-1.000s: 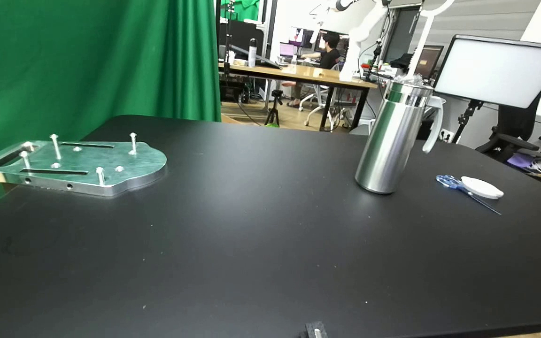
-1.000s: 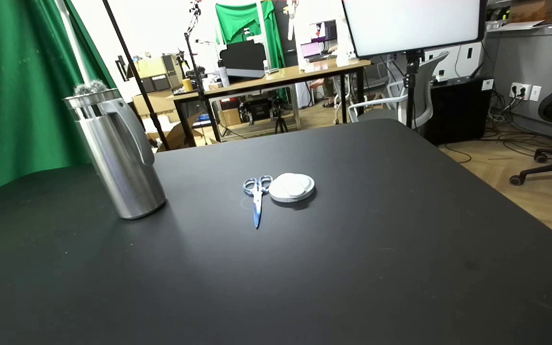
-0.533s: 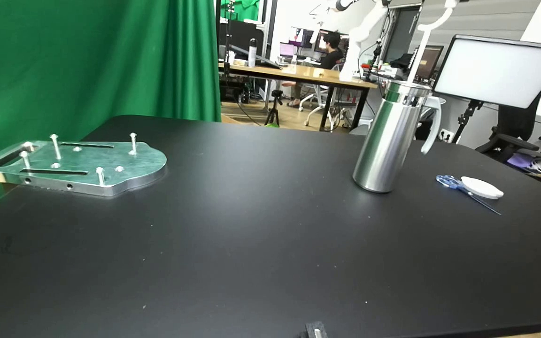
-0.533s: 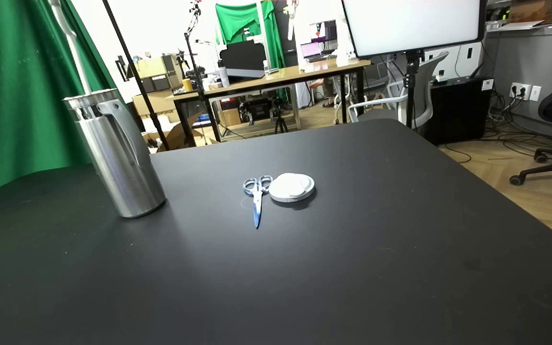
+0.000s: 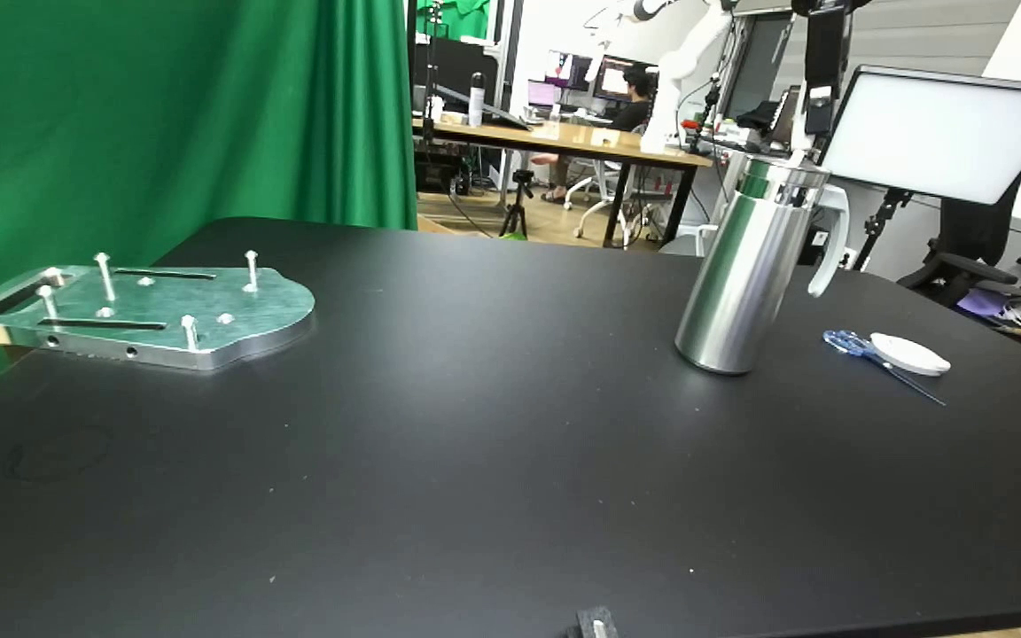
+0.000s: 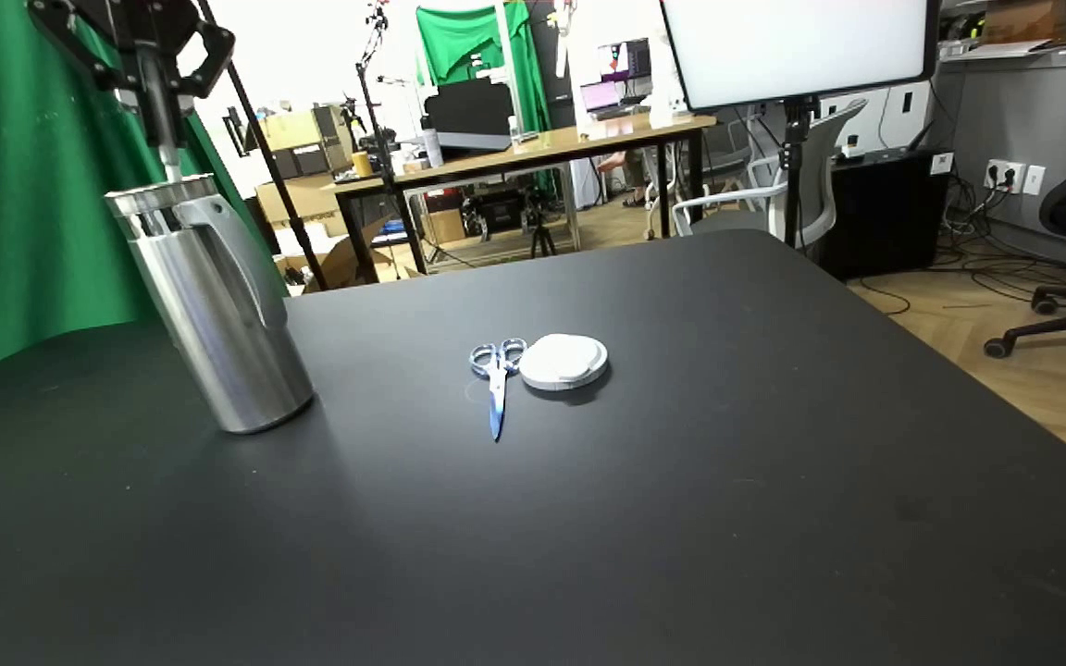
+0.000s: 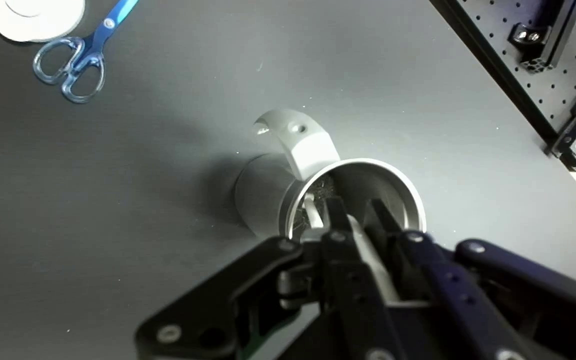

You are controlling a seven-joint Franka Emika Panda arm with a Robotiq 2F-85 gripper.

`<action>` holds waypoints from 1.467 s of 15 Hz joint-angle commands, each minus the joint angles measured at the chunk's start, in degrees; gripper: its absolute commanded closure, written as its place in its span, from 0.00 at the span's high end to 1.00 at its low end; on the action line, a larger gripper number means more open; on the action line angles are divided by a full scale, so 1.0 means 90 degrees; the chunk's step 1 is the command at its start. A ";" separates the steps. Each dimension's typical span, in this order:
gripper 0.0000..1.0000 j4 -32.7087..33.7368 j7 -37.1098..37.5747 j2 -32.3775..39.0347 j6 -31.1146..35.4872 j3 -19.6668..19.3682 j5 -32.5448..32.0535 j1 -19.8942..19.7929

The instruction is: Move the white object inside the silver jar up and down

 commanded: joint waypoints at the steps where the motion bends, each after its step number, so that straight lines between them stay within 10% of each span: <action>1: 0.04 0.0104 0.0060 -0.0277 -0.0171 0.0043 -0.0044 -0.0053; 22: 0.04 -0.0147 0.0062 -0.0419 -0.0124 0.0043 -0.0157 -0.0001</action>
